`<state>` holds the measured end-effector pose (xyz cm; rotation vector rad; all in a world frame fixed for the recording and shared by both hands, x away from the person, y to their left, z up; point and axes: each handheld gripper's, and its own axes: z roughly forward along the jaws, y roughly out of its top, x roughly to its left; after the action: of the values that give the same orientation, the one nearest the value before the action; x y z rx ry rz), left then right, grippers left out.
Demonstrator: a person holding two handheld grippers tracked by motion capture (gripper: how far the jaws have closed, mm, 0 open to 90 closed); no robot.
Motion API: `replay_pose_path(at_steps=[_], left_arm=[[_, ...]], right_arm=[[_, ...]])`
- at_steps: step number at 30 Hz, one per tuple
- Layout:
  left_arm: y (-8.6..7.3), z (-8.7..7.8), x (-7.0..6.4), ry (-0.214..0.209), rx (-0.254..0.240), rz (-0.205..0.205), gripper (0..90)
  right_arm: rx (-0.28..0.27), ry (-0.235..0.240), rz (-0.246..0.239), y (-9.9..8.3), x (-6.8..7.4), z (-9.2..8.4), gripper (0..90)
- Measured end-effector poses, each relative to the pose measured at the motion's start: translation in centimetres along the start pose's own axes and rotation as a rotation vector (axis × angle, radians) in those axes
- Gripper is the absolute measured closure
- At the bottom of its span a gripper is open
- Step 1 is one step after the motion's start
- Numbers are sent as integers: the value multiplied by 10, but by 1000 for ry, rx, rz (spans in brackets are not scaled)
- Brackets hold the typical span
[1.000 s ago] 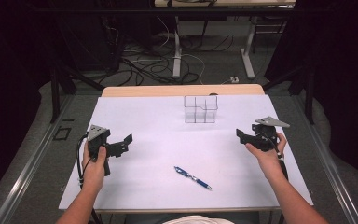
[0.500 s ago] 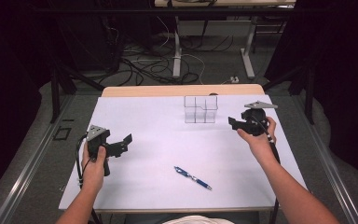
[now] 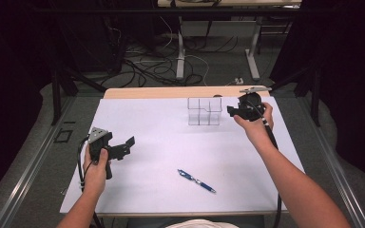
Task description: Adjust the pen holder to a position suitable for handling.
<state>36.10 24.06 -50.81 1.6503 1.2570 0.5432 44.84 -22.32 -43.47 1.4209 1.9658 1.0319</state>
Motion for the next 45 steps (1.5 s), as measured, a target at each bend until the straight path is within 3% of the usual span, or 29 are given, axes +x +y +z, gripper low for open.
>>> replay_pose_path(at_steps=[3,16,25,33,41,45], left_arm=[[0,0,0,-1,1,-1,28],[0,1,2,0,9,0,29],[-1,1,2,2,17,6,29],[-1,2,3,8,23,8,29],[-2,3,3,10,27,9,29],[-2,3,3,9,31,12,29]], right_arm=[[11,-13,0,8,3,6,532],[55,-28,86,27,8,32,603],[122,-39,149,25,7,55,637],[179,-50,171,20,4,70,688],[189,-45,208,18,2,79,736],[189,-51,202,16,3,84,740]])
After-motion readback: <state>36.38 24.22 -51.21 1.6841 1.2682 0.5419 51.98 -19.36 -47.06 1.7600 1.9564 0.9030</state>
